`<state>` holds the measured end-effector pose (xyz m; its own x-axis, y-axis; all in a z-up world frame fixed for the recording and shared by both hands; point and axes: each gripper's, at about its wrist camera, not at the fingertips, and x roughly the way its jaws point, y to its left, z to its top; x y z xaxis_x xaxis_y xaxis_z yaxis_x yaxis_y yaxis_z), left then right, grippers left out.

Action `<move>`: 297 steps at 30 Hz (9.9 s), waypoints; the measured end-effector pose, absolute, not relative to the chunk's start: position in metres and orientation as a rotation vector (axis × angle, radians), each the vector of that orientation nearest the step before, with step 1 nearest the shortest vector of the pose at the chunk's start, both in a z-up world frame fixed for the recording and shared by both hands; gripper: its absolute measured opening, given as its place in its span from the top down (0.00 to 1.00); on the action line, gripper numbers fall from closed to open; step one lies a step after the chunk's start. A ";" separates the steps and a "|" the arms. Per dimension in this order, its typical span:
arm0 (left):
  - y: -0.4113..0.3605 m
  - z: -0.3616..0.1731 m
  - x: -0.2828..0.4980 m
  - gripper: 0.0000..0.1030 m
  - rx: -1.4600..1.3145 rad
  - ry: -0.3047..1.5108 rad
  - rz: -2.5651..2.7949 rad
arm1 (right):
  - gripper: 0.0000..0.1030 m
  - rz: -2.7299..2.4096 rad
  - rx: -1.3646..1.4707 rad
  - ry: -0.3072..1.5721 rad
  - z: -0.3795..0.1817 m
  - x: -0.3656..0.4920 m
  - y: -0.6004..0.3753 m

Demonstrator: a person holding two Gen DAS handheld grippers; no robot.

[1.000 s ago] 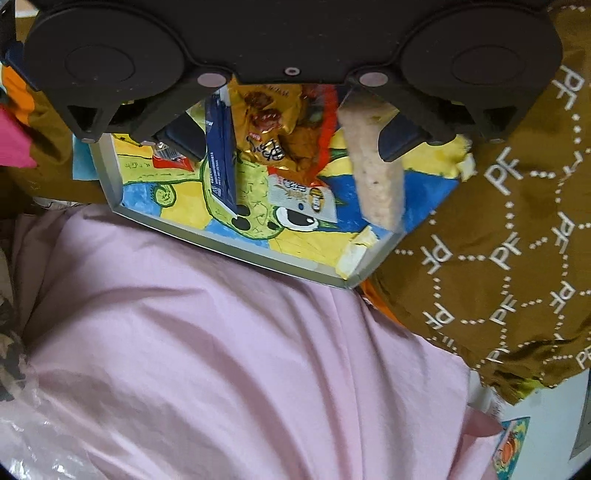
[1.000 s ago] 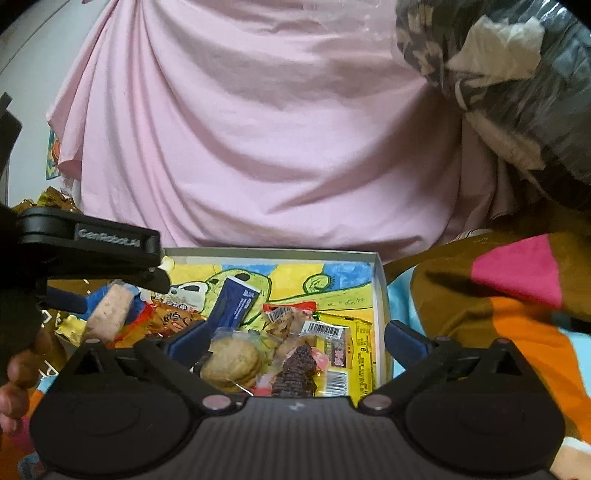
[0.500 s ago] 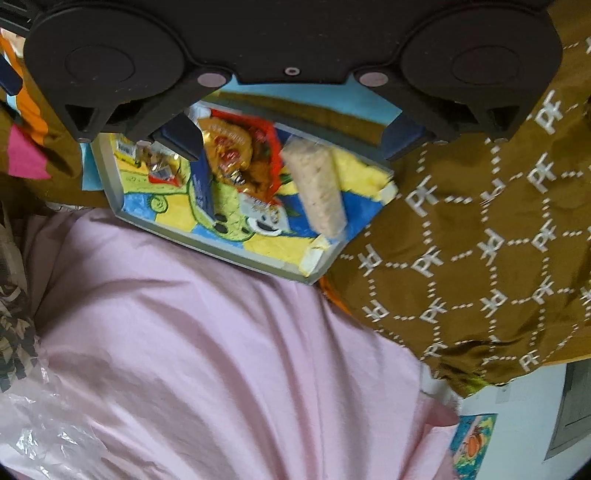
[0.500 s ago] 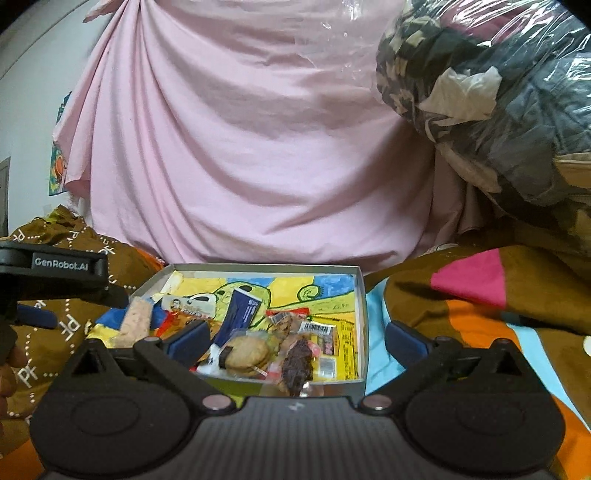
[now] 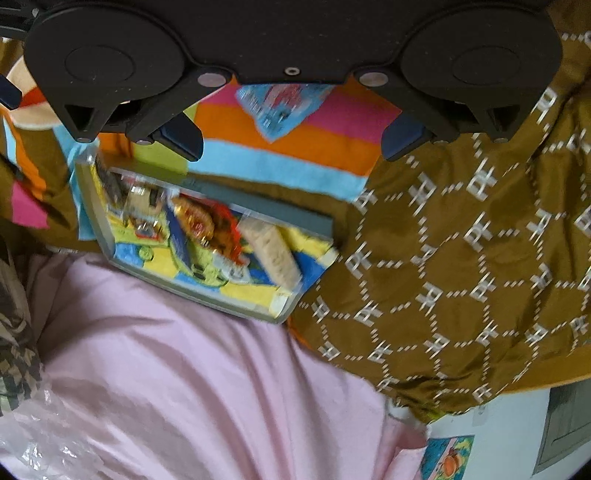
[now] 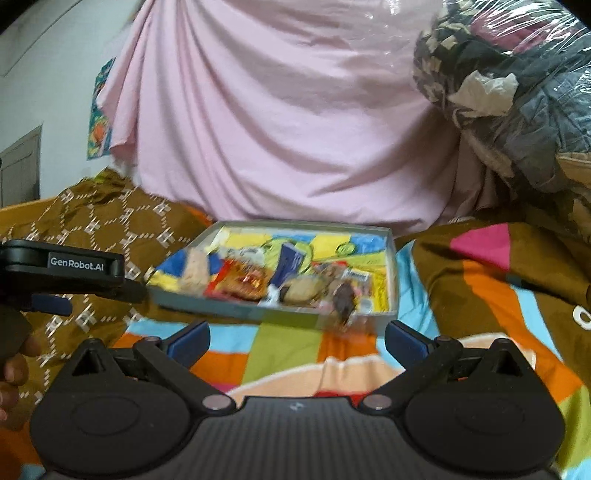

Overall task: Organize snacks
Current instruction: 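Withdraw both open tools from the tray back toward the loose snacks, then move left tool to the blue fish-snack packet while right approaches the orange mandarin, then close left gripper on the blue packet while right closes on the mandarin, then lift the blue packet and mandarin and carry both over the tray, then lower the blue packet and mandarin into the tray and open both grippers, then withdraw both open tools up and away from the tray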

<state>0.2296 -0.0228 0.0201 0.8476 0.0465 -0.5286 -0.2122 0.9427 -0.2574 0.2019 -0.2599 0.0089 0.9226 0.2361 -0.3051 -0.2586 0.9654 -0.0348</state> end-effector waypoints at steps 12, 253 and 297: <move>-0.007 -0.013 0.189 0.01 -0.298 0.656 0.137 | 0.00 0.304 -0.181 0.551 -0.019 0.175 -0.238; -0.164 0.018 0.447 0.09 -0.085 0.464 -0.083 | 0.35 0.114 -0.079 0.223 -0.026 0.343 -0.301; -0.079 0.052 0.336 0.01 -0.152 0.350 0.055 | 0.00 0.132 -0.038 0.098 0.015 0.287 -0.286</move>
